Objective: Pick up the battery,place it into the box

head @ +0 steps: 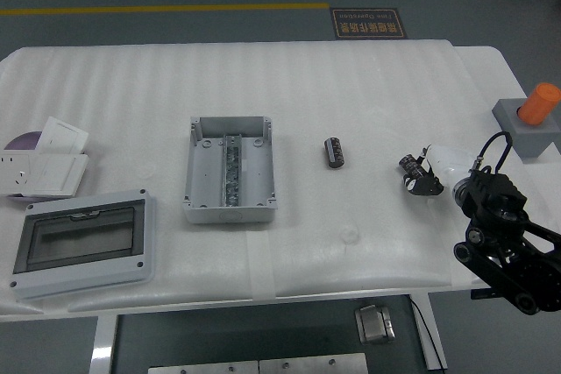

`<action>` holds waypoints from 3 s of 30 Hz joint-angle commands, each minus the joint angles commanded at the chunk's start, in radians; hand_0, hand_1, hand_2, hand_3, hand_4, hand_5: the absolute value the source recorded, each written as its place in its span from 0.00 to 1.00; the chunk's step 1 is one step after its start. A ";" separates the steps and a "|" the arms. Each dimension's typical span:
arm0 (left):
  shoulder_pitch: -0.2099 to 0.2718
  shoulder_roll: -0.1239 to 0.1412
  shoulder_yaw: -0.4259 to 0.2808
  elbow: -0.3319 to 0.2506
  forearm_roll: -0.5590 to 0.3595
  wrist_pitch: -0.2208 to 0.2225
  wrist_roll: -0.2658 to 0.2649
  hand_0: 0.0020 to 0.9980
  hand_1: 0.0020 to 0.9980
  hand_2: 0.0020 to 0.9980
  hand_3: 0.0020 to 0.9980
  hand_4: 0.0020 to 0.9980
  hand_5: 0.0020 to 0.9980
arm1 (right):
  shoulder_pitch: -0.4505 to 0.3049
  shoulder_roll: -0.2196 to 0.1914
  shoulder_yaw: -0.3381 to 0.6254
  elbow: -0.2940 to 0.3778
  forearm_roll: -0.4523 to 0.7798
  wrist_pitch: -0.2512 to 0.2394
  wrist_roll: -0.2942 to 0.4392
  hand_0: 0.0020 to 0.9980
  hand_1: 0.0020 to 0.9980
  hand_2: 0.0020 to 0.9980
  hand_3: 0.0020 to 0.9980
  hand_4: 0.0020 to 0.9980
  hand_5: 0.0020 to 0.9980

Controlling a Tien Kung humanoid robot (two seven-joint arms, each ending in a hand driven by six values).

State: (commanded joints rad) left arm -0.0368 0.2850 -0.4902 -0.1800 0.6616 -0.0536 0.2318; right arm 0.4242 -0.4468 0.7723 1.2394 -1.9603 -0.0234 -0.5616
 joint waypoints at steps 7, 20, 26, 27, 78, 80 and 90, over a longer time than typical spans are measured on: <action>-0.002 0.001 0.003 0.000 -0.003 0.004 -0.006 0.65 0.66 0.53 0.57 0.62 0.41 | -0.001 -0.003 0.005 0.013 -0.007 -0.021 0.009 0.40 0.50 0.34 0.68 0.41 0.28; -0.006 0.005 -0.002 0.000 0.001 0.008 -0.013 0.65 0.66 0.53 0.57 0.62 0.41 | 0.004 0.002 -0.011 0.012 0.005 -0.068 0.037 0.39 0.49 0.33 0.67 0.42 0.29; -0.007 0.006 -0.004 0.000 0.006 0.007 -0.012 0.65 0.66 0.53 0.57 0.61 0.41 | 0.003 0.000 -0.015 0.008 0.017 -0.069 0.038 0.39 0.49 0.32 0.68 0.43 0.30; -0.007 0.006 -0.005 0.000 0.007 0.007 -0.012 0.65 0.66 0.53 0.57 0.61 0.41 | 0.003 0.000 -0.016 0.007 0.018 -0.069 0.038 0.39 0.49 0.32 0.68 0.43 0.30; -0.001 0.003 -0.065 0.000 0.068 0.004 0.010 0.65 0.66 0.53 0.57 0.60 0.41 | 0.236 0.170 -0.280 0.322 0.123 -0.103 0.106 0.39 0.48 0.32 0.68 0.51 0.39; -0.001 0.006 -0.053 0.000 0.059 0.003 0.008 0.65 0.66 0.53 0.57 0.60 0.41 | 0.270 0.185 -0.319 0.303 0.120 -0.095 0.098 0.49 0.56 0.56 0.71 0.53 0.41; 0.002 0.021 -0.058 0.000 0.065 0.002 0.009 0.65 0.66 0.53 0.56 0.59 0.41 | 0.327 0.222 -0.381 0.216 0.096 -0.090 0.088 0.66 0.72 0.74 0.85 0.57 0.42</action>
State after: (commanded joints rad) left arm -0.0351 0.3065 -0.5479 -0.1800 0.7262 -0.0513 0.2408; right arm 0.7513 -0.2252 0.3914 1.4552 -1.8641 -0.1130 -0.4739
